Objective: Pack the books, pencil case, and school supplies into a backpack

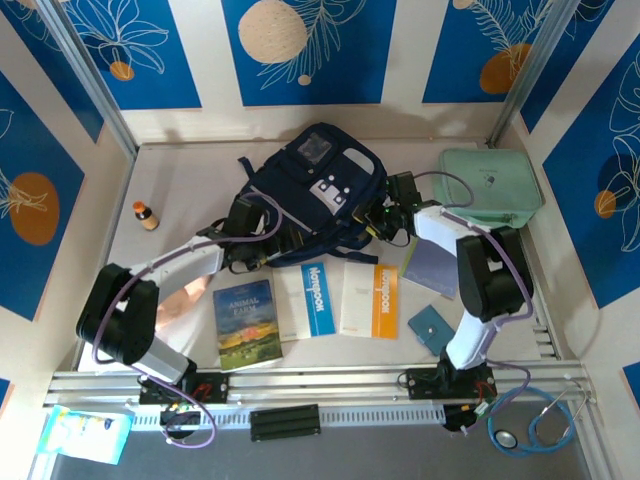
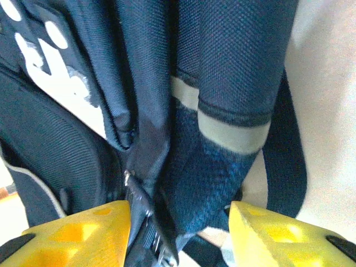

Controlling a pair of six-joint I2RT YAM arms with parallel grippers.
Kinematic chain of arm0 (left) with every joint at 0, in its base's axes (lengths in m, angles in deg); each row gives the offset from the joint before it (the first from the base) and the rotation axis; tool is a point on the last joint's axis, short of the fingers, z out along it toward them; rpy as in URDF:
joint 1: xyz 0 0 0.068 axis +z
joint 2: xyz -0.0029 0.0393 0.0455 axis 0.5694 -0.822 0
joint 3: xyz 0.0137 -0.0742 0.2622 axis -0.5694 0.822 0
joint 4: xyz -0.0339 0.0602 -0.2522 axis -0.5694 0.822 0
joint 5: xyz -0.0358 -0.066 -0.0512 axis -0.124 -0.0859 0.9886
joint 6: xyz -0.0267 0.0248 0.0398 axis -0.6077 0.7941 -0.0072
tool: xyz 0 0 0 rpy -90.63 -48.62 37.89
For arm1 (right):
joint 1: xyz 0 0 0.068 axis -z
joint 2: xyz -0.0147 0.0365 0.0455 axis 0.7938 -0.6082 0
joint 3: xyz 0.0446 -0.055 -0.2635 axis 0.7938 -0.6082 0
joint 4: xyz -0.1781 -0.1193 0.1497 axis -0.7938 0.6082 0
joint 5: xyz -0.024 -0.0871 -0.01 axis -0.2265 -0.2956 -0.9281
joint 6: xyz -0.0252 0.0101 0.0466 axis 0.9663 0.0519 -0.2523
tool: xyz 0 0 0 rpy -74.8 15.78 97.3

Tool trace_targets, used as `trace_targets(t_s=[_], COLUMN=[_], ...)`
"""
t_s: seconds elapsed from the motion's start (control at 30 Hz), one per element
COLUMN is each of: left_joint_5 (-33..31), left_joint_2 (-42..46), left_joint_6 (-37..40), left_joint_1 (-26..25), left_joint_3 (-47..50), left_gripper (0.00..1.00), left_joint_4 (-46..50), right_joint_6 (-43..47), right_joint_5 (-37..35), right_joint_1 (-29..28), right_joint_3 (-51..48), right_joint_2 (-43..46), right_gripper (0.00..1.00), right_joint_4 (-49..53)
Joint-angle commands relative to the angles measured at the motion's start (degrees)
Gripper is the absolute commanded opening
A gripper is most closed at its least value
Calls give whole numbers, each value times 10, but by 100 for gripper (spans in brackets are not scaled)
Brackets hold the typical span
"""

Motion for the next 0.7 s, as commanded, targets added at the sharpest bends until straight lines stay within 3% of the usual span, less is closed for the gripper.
trace_targets(t_s=[0.0, 0.23, 0.37, 0.67], left_joint_5=[-9, -31, -48, -84], left_joint_2=[14, -15, -36, -96], left_joint_6=[-41, -47, -36, 35], left_joint_1=[-6, -7, -6, 34], left_joint_3=[14, 17, 3, -49], left_gripper=[100, 100, 100, 100], left_joint_4=[-48, -76, -90, -92], right_joint_6=[-11, -19, -15, -31], right_joint_5=[28, 48, 70, 117], right_joint_1=[2, 1, 2, -20], right_joint_3=[19, 41, 45, -7], right_joint_2=[-24, -71, -82, 18], right_gripper=[47, 39, 15, 4], right_joint_4=[10, 4, -18, -63])
